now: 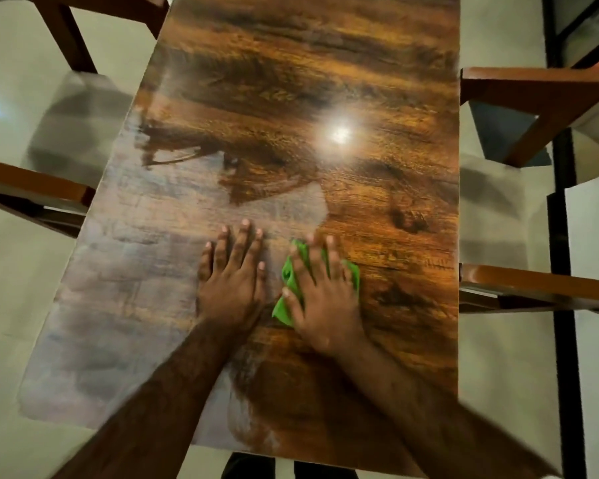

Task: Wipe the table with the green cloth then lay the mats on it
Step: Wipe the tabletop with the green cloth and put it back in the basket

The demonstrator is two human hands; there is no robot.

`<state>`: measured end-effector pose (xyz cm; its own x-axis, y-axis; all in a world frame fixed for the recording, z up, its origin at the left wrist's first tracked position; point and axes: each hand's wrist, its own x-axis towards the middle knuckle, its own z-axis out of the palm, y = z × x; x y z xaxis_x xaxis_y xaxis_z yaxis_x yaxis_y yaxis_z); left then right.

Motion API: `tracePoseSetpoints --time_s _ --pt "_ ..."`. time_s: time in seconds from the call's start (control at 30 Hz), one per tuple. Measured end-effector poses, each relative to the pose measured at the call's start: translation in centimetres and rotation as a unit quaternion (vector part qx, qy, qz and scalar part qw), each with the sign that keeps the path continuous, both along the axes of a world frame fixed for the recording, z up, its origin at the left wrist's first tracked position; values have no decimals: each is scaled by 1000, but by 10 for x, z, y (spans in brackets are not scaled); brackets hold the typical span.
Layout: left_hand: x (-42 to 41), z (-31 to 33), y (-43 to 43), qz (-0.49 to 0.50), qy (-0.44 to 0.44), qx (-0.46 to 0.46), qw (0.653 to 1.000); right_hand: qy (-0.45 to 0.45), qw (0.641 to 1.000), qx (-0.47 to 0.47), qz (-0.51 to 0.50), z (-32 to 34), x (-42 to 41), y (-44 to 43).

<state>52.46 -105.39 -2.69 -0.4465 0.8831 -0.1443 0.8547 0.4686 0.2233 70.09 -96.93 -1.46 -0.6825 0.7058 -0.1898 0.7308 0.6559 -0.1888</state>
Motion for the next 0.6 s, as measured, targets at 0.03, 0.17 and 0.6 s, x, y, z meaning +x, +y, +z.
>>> tracePoseSetpoints --time_s 0.03,0.17,0.6 --pt "-3 2 0 7 -8 5 1000 -2 999 -13 31 3 0 -24" --pt "-31 5 -4 -31 -23 7 999 -6 997 -5 72 2 -14 11" --pt "-62 0 -17 -113 -38 18 993 -9 999 1 44 -2 -54 -36"
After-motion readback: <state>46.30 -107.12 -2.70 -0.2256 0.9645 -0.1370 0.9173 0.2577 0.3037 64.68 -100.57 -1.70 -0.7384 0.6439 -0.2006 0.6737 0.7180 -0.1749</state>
